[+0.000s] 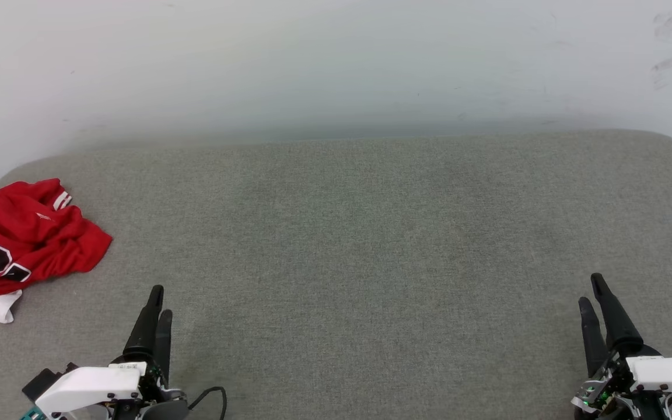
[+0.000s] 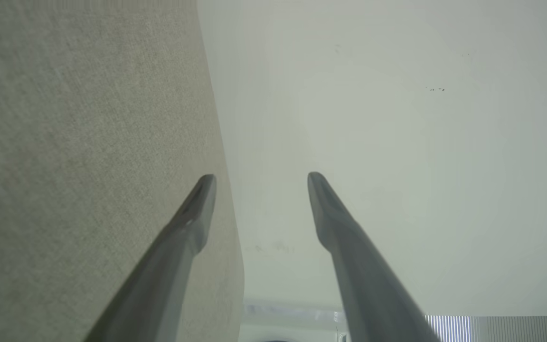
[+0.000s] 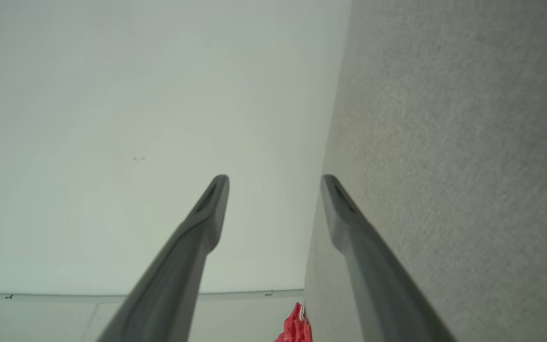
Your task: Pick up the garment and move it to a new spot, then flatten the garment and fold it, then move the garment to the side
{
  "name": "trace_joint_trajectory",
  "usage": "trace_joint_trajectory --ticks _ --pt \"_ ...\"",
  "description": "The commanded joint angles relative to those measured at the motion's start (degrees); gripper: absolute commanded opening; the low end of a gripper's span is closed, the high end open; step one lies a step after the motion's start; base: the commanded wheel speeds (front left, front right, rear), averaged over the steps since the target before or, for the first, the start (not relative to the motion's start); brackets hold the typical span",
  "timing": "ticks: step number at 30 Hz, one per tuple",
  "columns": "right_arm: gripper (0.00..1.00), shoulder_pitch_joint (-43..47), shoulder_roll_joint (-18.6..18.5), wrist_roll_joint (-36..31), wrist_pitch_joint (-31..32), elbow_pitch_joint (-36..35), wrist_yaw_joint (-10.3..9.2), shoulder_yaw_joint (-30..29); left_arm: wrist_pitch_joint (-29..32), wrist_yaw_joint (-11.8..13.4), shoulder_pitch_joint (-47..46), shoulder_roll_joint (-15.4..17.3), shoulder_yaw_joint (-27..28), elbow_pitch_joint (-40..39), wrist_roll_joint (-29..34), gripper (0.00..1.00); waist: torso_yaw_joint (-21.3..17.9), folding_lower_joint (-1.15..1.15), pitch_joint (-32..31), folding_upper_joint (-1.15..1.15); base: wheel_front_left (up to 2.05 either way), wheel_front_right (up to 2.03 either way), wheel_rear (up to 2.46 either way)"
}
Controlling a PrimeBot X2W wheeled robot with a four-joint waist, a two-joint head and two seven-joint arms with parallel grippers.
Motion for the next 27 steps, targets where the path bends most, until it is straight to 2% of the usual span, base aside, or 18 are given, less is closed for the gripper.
trace_joint_trajectory --ticks 1,10,20,27 --pt "1.00 -0.6 -0.1 -1.5 -0.6 -1.5 0.00 -0.3 -0.6 0.0 -0.4 0.2 0.8 -1.4 1.6 1.00 0.0 0.00 0.0 0.00 0.00 0.00 0.00" --pt "1.00 -0.1 -0.1 -11.5 -3.0 -4.9 0.00 -0.8 -3.0 3.0 -0.3 0.2 2.0 -5.1 12.1 1.00 0.1 0.00 0.2 0.00 0.00 0.00 0.00" --pt "1.00 1.2 -0.1 -25.1 -5.4 -9.3 0.00 0.5 -5.4 7.3 1.3 0.2 -0.8 -9.6 26.6 1.00 0.2 0.00 0.4 0.00 0.00 0.00 0.00" --pt "1.00 2.0 -0.1 -34.4 -6.9 -11.1 0.00 1.6 -6.9 9.4 2.5 0.2 -3.2 -11.1 36.3 1.00 0.2 0.00 0.4 0.00 0.00 0.00 0.00"
